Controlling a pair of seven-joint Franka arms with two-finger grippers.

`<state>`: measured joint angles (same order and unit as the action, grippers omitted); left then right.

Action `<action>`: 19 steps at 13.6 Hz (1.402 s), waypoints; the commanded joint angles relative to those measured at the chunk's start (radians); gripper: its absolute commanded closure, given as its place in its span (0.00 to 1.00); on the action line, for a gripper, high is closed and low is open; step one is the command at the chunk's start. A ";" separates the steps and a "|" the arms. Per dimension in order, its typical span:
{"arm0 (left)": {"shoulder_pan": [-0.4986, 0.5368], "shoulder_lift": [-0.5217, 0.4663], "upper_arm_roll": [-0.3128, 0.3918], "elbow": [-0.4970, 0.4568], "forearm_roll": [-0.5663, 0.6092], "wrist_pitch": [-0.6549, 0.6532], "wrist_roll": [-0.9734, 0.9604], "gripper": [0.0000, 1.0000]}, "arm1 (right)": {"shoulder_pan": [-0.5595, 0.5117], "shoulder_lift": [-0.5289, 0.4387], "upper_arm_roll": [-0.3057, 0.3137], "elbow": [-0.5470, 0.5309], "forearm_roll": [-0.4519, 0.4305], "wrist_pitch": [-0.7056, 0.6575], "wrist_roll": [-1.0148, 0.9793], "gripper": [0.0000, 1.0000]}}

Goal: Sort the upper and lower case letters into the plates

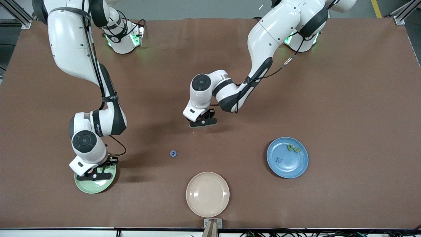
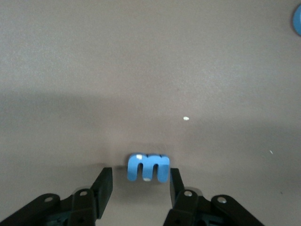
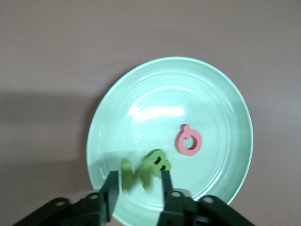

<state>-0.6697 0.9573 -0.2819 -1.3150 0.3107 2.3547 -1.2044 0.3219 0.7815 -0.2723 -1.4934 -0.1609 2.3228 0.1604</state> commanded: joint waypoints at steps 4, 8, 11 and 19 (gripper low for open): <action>-0.031 0.051 0.024 0.068 0.019 0.002 -0.007 0.44 | 0.029 -0.016 0.054 -0.010 0.171 0.014 0.060 0.23; -0.036 0.061 0.024 0.065 0.019 0.000 -0.007 0.70 | 0.155 -0.008 0.065 0.001 0.337 0.023 0.266 0.24; -0.030 0.048 0.027 0.060 0.018 -0.021 -0.012 0.99 | 0.233 0.002 0.065 0.008 0.334 0.050 0.376 0.24; 0.244 -0.170 0.027 -0.010 0.033 -0.372 0.055 0.97 | 0.316 0.053 0.065 0.007 0.333 0.130 0.462 0.24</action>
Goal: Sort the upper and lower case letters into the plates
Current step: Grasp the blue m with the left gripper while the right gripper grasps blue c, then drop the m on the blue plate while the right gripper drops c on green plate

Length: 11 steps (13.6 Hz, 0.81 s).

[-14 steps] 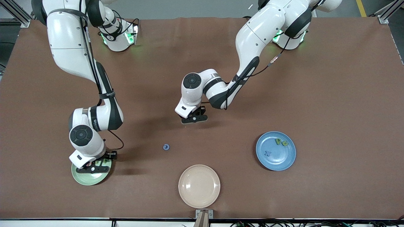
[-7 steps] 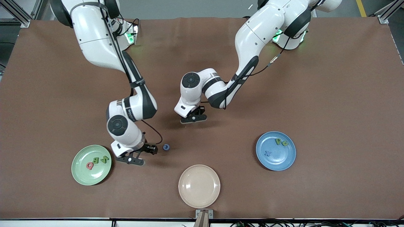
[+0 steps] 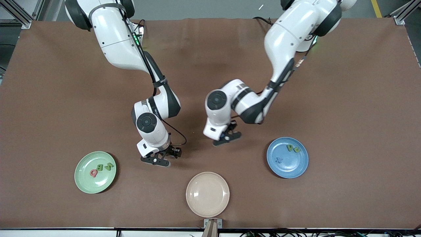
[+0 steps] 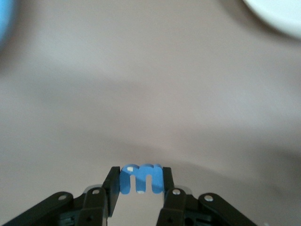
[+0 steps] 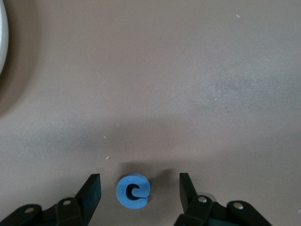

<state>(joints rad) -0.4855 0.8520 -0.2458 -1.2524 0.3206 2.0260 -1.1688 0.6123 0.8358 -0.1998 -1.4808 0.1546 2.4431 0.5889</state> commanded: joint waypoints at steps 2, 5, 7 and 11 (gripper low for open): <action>0.157 -0.109 -0.009 -0.139 0.063 -0.050 0.093 0.97 | 0.037 0.003 -0.007 -0.010 0.013 0.013 0.040 0.26; 0.318 -0.145 -0.018 -0.234 0.135 -0.024 0.242 0.96 | 0.044 0.028 -0.009 -0.013 0.003 0.054 0.039 0.29; 0.378 -0.125 -0.020 -0.240 0.129 0.031 0.256 0.95 | 0.044 0.032 -0.010 -0.013 -0.019 0.054 0.034 0.37; 0.458 -0.090 -0.020 -0.237 0.120 0.102 0.255 0.00 | 0.044 0.032 -0.009 -0.013 -0.043 0.053 0.034 0.75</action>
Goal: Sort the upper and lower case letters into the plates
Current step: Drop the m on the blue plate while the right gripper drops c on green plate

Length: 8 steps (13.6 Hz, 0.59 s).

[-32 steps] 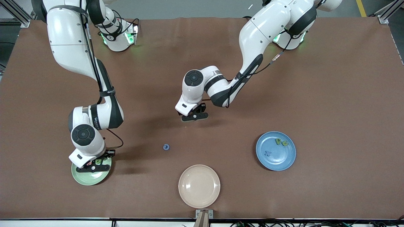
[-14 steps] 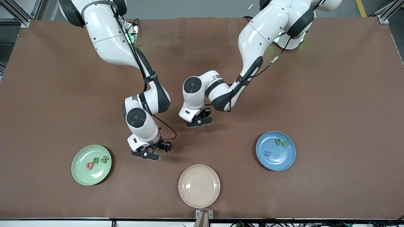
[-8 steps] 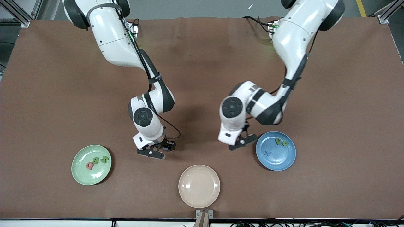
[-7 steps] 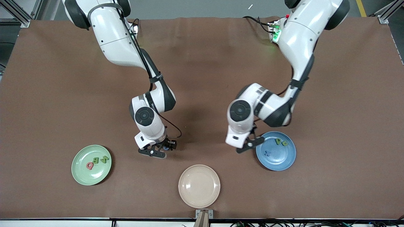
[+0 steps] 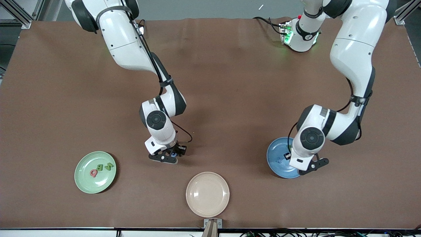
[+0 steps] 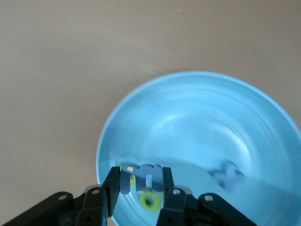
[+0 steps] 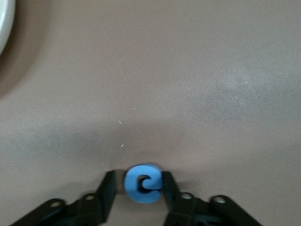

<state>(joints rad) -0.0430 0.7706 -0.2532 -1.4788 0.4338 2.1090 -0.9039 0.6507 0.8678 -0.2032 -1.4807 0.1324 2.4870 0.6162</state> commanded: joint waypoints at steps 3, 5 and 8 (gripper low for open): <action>0.021 -0.031 -0.014 0.038 -0.010 -0.021 0.039 0.00 | -0.002 -0.007 -0.012 -0.010 -0.020 -0.006 0.005 0.96; 0.021 -0.089 -0.011 0.044 -0.007 -0.043 0.060 0.00 | -0.011 -0.035 -0.065 -0.004 -0.042 -0.078 -0.036 0.97; 0.055 -0.213 -0.014 0.041 -0.013 -0.094 0.069 0.00 | -0.031 -0.043 -0.174 0.054 -0.053 -0.222 -0.264 0.97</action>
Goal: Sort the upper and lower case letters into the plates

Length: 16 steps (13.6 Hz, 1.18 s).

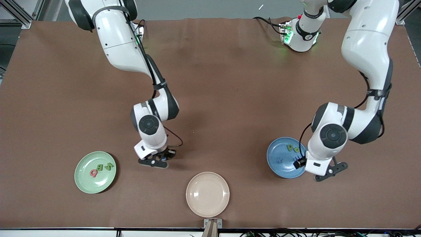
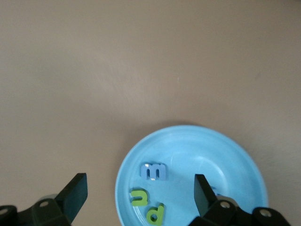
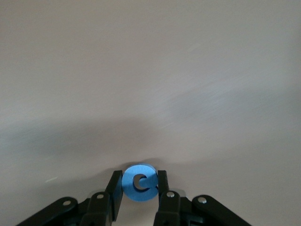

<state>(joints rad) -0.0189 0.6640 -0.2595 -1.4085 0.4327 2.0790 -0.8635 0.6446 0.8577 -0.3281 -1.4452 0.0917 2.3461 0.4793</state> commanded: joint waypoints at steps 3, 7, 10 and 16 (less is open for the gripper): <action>0.045 -0.222 -0.012 -0.027 -0.044 -0.192 0.173 0.00 | -0.126 -0.055 -0.083 0.022 -0.003 -0.140 -0.385 0.96; 0.112 -0.372 -0.014 -0.026 -0.150 -0.345 0.429 0.00 | -0.227 -0.048 -0.077 0.019 0.000 -0.128 -0.488 0.85; 0.113 -0.469 0.044 -0.058 -0.267 -0.422 0.546 0.00 | -0.250 -0.046 -0.075 0.022 -0.001 -0.122 -0.498 0.34; -0.004 -0.710 0.256 -0.305 -0.420 -0.436 0.763 0.00 | -0.270 -0.127 -0.074 0.020 0.023 -0.152 -0.534 0.00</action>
<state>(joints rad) 0.0324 0.0647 -0.0799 -1.5785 0.0505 1.6144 -0.1731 0.3932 0.8025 -0.4201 -1.4005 0.0985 2.2205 -0.0236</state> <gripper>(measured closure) 0.000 0.013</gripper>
